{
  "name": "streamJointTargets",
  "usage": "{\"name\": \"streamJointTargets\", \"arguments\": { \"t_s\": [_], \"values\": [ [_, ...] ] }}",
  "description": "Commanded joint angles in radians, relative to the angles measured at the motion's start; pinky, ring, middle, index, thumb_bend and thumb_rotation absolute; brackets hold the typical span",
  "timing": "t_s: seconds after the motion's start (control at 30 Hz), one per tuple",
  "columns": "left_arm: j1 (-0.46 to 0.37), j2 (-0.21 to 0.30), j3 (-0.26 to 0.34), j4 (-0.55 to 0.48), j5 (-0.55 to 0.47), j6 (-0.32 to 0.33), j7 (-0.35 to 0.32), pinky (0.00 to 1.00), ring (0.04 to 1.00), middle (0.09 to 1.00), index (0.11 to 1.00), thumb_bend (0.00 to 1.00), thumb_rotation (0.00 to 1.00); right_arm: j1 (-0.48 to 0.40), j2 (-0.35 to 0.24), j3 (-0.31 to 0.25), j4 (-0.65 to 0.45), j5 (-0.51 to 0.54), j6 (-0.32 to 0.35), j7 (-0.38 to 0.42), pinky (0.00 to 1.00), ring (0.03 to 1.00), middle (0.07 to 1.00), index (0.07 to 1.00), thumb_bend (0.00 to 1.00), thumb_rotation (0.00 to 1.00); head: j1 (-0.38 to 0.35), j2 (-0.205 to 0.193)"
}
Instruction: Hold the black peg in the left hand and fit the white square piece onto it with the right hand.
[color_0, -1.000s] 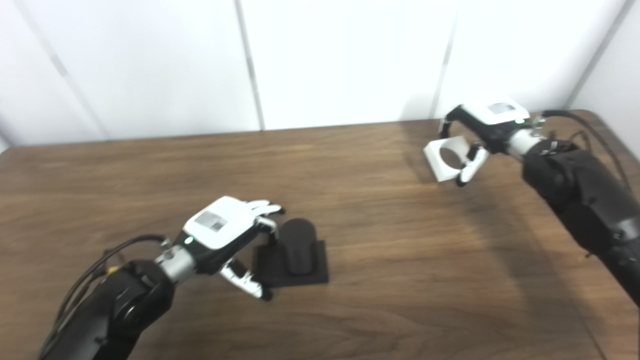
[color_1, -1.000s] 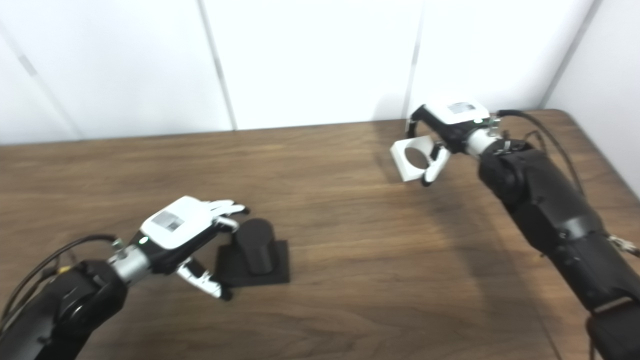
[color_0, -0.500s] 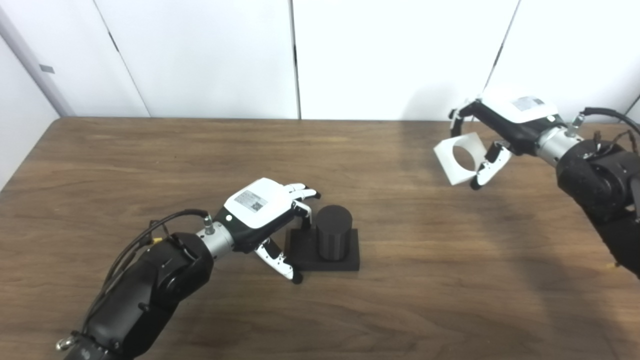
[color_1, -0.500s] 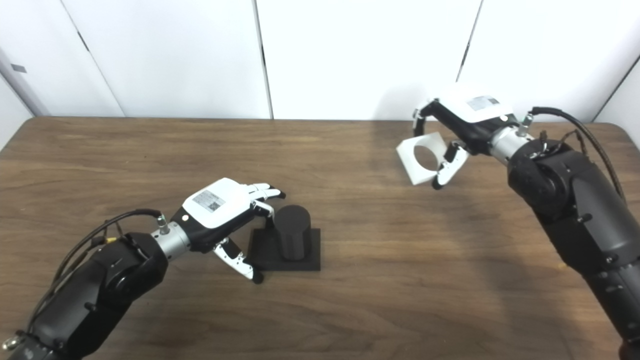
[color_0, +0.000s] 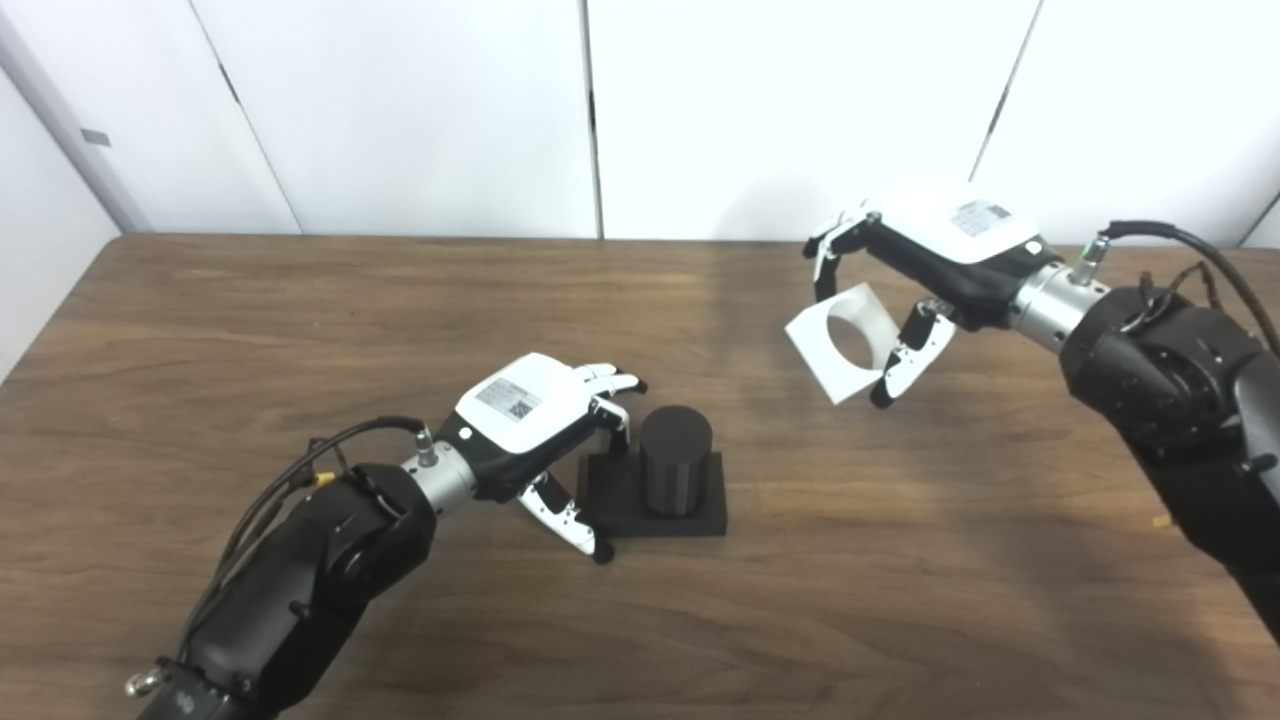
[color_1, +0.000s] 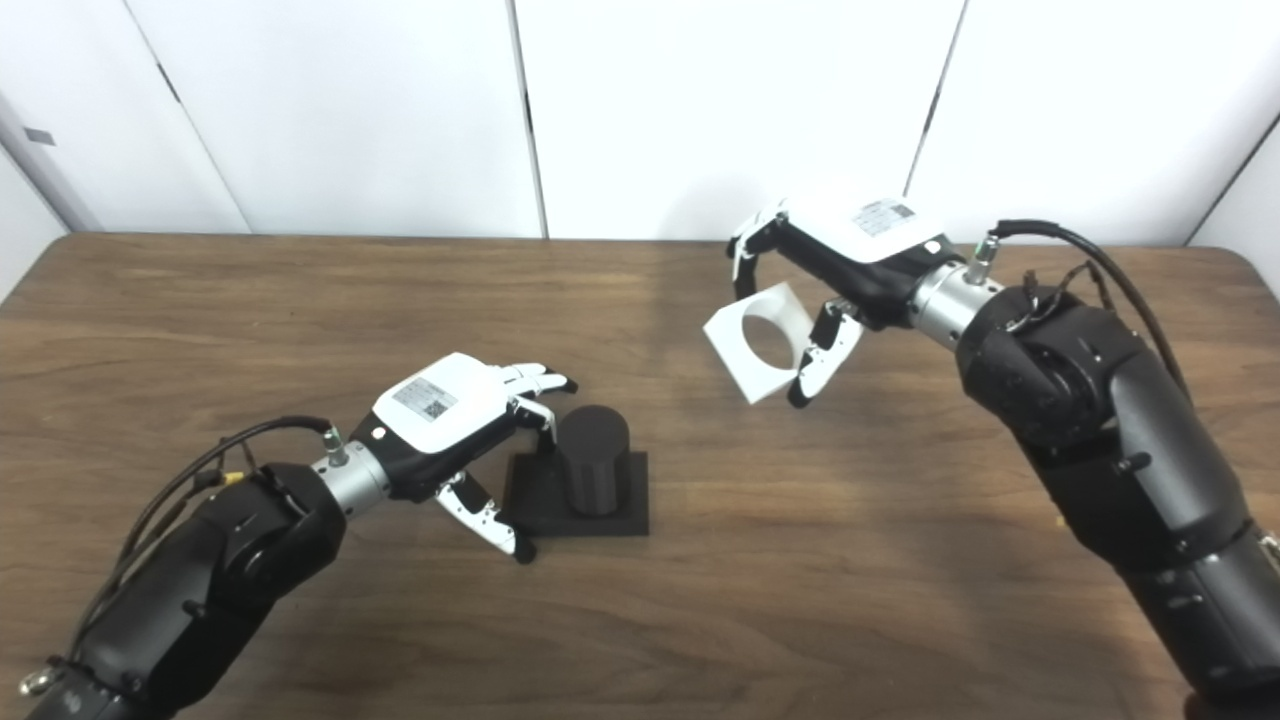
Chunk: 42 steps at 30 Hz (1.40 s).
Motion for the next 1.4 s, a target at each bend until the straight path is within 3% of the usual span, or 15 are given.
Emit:
{"name": "streamJointTargets", "arguments": {
  "t_s": [0.0, 0.73, 0.9, 1.37],
  "values": [
    [-0.009, -0.004, -0.022, 0.024, 0.055, 0.012, -0.007, 0.76, 0.906, 0.911, 0.49, 0.52, 0.07, -0.058, 0.006, -0.012, -0.043, 0.015, -0.026, -0.003, 0.74, 0.807, 0.756, 0.478, 0.52, 0.14, 0.001, 0.001],
    [-0.012, -0.006, -0.032, 0.013, 0.064, 0.021, -0.006, 0.76, 0.908, 0.91, 0.49, 0.52, 0.07, -0.105, 0.119, 0.021, -0.103, 0.019, -0.017, 0.11, 0.74, 0.802, 0.761, 0.478, 0.52, 0.15, -0.001, 0.007],
    [-0.014, -0.005, -0.036, 0.013, 0.065, 0.019, -0.002, 0.75, 0.908, 0.911, 0.49, 0.52, 0.08, -0.106, 0.131, 0.028, -0.121, 0.01, 0.004, 0.142, 0.78, 0.815, 0.767, 0.478, 0.52, 0.14, 0.006, 0.008],
    [-0.011, -0.004, -0.04, 0.007, 0.059, 0.018, -0.001, 0.76, 0.911, 0.908, 0.49, 0.52, 0.07, -0.087, 0.168, 0.046, -0.115, 0.001, 0.0, 0.145, 0.79, 0.817, 0.769, 0.478, 0.52, 0.14, 0.0, 0.012]
  ]
}}
